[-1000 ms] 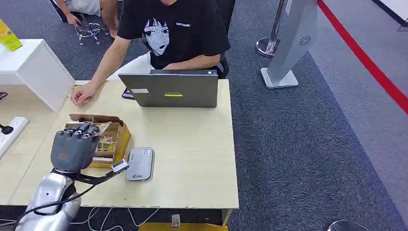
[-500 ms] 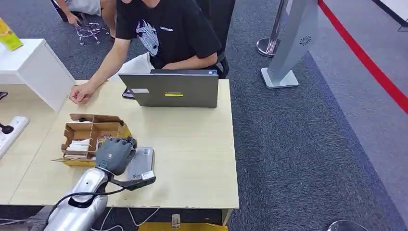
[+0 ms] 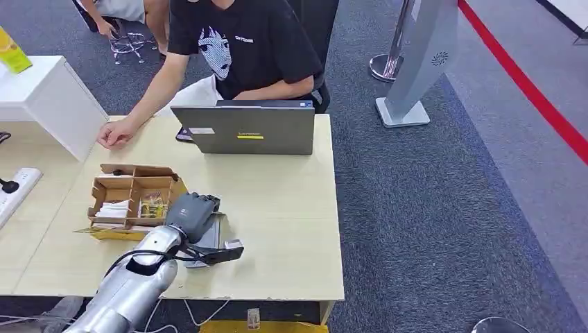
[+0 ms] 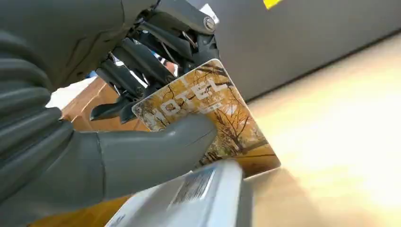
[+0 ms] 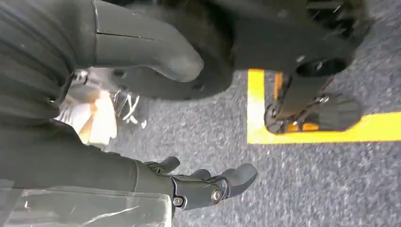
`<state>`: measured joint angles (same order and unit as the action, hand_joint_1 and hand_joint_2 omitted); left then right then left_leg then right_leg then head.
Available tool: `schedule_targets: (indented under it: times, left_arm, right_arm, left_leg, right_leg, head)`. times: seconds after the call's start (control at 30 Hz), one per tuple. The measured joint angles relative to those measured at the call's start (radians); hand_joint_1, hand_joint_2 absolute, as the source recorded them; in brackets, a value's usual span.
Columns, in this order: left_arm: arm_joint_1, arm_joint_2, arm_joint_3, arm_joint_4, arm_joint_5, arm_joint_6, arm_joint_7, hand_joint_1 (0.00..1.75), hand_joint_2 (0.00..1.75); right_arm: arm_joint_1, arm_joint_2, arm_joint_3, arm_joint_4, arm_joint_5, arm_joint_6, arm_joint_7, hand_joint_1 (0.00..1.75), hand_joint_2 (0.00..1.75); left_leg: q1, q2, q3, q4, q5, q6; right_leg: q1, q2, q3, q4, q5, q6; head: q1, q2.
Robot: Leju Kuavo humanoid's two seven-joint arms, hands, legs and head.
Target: Pass the card to the sensor for recognition and then transmit it.
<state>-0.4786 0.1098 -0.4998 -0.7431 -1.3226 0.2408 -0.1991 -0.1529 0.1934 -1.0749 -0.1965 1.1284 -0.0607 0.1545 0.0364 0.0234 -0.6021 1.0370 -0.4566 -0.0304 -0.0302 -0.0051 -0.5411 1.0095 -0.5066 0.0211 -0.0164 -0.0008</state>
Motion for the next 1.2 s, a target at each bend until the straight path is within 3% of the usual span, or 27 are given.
schedule_targets:
  times: [0.2,0.3,0.43,0.57,0.87,1.2]
  left_arm:
    - [-0.031,-0.049,-0.016,0.014,0.022,0.298,-0.006,1.75,1.75]
    - [-0.055,-0.062,-0.016,-0.013,0.039,0.368,-0.006,1.75,1.75]
    - [-0.075,-0.067,-0.016,-0.039,0.048,0.380,-0.006,1.75,1.75]
    - [-0.092,-0.067,-0.011,-0.093,0.097,0.431,-0.001,1.75,1.75]
    - [-0.180,-0.061,0.042,-0.171,0.173,0.389,-0.023,1.75,1.75]
    - [-0.188,-0.061,0.053,-0.179,0.177,0.391,-0.027,1.75,1.75]
  right_arm:
    - [-0.045,0.016,-0.038,0.007,-0.035,-0.021,0.032,0.00,1.75]
    - [-0.067,0.021,-0.057,0.009,-0.045,-0.030,0.045,0.00,1.75]
    - [-0.083,0.023,-0.071,0.009,-0.049,-0.030,0.050,0.00,1.75]
    - [-0.097,0.026,-0.089,0.009,-0.071,-0.034,0.063,0.00,1.75]
    - [-0.155,0.035,-0.136,0.009,-0.114,-0.050,0.098,0.00,1.75]
    - [-0.164,0.039,-0.152,0.009,-0.117,-0.048,0.100,0.00,1.75]
  left_leg:
    - [0.000,0.000,-0.001,0.001,0.000,0.000]
    - [0.000,0.000,-0.001,0.001,0.001,0.000]
    - [0.000,0.000,-0.001,0.001,0.001,0.000]
    - [0.000,0.000,-0.003,0.001,0.002,0.001]
    - [0.000,0.000,-0.003,0.001,0.003,0.002]
    - [0.000,-0.001,-0.003,0.001,0.004,0.002]
  right_leg:
    - [0.000,-0.001,0.000,0.000,0.001,0.001]
    - [0.000,-0.001,0.000,0.000,0.001,0.001]
    - [0.000,-0.001,0.000,0.000,0.001,0.002]
    - [0.000,-0.001,0.000,0.001,0.002,0.002]
    - [0.000,-0.001,0.000,0.001,0.003,0.001]
    - [0.000,-0.001,0.000,0.001,0.003,0.001]
  head:
    - [0.000,0.000]
    - [0.000,0.000]
    - [0.000,0.000]
    - [0.000,0.000]
    - [0.000,0.000]
    - [0.000,0.000]
